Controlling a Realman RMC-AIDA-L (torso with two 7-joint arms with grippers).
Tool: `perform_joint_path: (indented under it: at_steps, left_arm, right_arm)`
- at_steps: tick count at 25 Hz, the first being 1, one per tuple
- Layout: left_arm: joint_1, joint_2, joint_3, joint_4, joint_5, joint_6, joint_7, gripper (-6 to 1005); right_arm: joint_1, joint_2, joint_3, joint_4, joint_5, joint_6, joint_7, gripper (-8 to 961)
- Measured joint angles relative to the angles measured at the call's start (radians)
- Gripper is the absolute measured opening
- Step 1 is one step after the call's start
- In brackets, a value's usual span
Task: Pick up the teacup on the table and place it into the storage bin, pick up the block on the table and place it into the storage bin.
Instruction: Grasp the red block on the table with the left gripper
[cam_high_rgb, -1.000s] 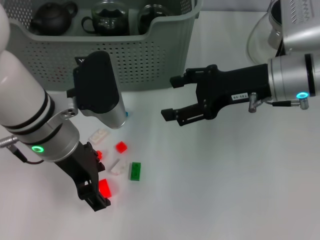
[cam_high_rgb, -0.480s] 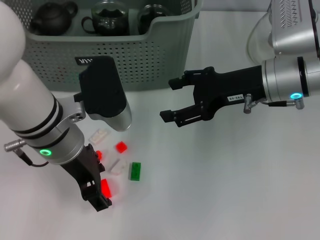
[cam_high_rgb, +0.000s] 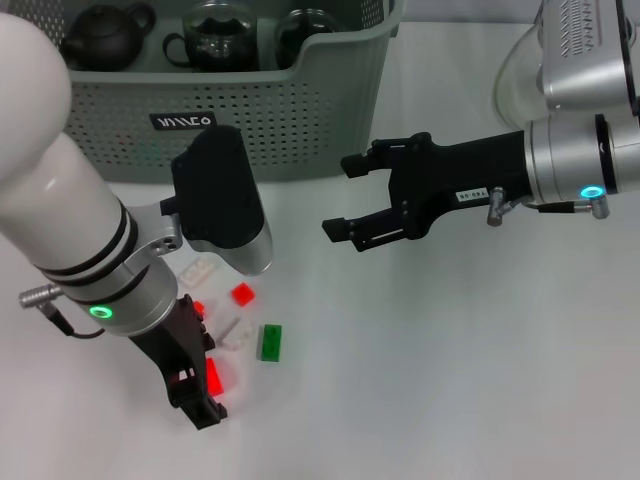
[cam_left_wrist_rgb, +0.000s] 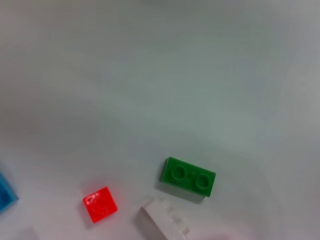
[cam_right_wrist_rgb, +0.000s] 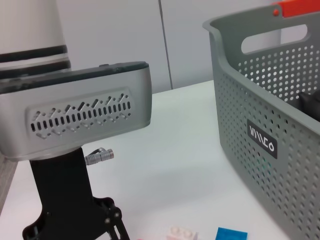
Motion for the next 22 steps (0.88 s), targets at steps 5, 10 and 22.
perform_joint_path:
  at_steps: [5,10,22]
  left_arm:
    - [0.000,0.000,-0.003,0.001,0.001,-0.006,0.001,814]
    - [0.002,0.000,-0.006,0.001,0.009,-0.023,0.006,716]
    - [0.009,0.000,-0.014,0.037,0.015,-0.018,0.014,443]
  right_arm:
    - [-0.003,0.000,0.005,0.000,0.000,0.000,0.000,927]
    - [-0.005,0.000,0.007,0.000,0.000,0.009,0.000,927]
    - [-0.008,0.000,0.009,0.000,0.000,0.020,0.000,926]
